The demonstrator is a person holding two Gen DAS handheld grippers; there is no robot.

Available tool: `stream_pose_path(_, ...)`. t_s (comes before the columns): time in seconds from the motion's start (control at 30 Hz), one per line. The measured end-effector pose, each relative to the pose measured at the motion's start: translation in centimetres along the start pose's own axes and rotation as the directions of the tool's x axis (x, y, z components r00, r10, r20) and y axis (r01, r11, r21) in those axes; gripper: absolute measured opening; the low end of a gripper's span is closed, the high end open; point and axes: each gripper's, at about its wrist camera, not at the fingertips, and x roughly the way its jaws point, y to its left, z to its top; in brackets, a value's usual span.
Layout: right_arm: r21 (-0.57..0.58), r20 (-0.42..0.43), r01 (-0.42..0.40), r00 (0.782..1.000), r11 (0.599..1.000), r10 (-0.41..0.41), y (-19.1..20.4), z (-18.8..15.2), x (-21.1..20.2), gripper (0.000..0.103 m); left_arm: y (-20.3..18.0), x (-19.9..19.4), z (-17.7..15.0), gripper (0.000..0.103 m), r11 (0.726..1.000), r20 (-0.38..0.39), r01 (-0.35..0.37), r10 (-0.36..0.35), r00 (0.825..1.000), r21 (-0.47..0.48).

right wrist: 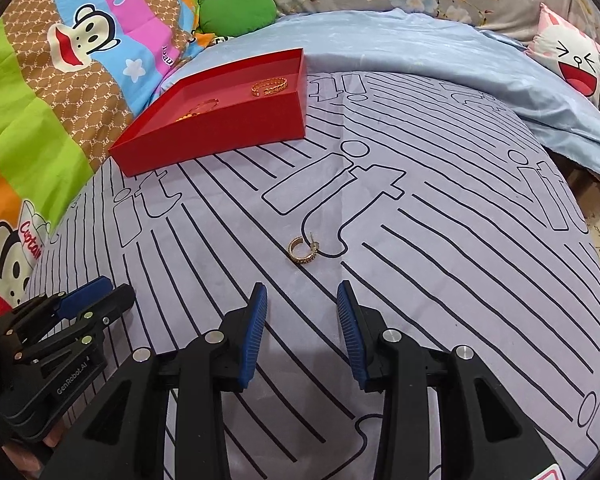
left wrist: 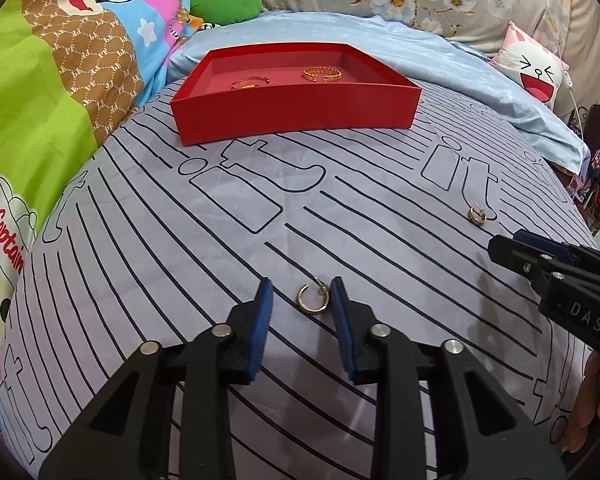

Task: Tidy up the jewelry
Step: 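Grasp a gold hoop earring with the left tool while the right tool grasps the other hoop, then carry both gold hoops into the red tray and open both tools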

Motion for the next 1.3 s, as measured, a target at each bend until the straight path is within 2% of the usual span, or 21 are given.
stream_pose_path(0.1,-0.005,0.000,0.003,1.000,1.000,-0.003,0.1,0.0,0.2,0.036,0.2,0.0,-0.1,0.017,1.000,0.005,0.001,-0.001,1.000,-0.003)
stream_pose_path(0.57,-0.031,0.001,0.017,1.000,0.999,-0.017,0.5,1.5,1.9,0.036,2.0,0.1,0.1,0.017,0.999,0.009,0.018,-0.018,1.000,-0.042)
stream_pose_path(0.7,-0.038,0.005,0.026,1.000,0.999,-0.025,0.6,1.9,2.3,0.032,2.3,0.0,0.1,0.017,0.998,0.012,0.037,-0.037,0.999,-0.058)
stream_pose_path(0.83,-0.060,0.010,0.049,0.999,0.997,-0.048,0.9,2.1,2.5,0.017,2.6,-0.2,-0.1,0.017,0.996,0.014,0.054,-0.053,0.998,-0.065)
stream_pose_path(1.03,-0.064,0.013,0.049,0.999,0.997,-0.048,0.9,2.2,2.6,0.017,3.2,-0.5,-0.4,0.017,0.993,0.015,0.079,-0.078,0.997,-0.083)
stream_pose_path(1.3,-0.051,0.021,-0.019,1.000,0.999,0.020,1.6,2.5,1.1,0.016,3.6,-1.2,0.3,0.017,0.994,0.019,0.059,-0.057,0.998,-0.089)
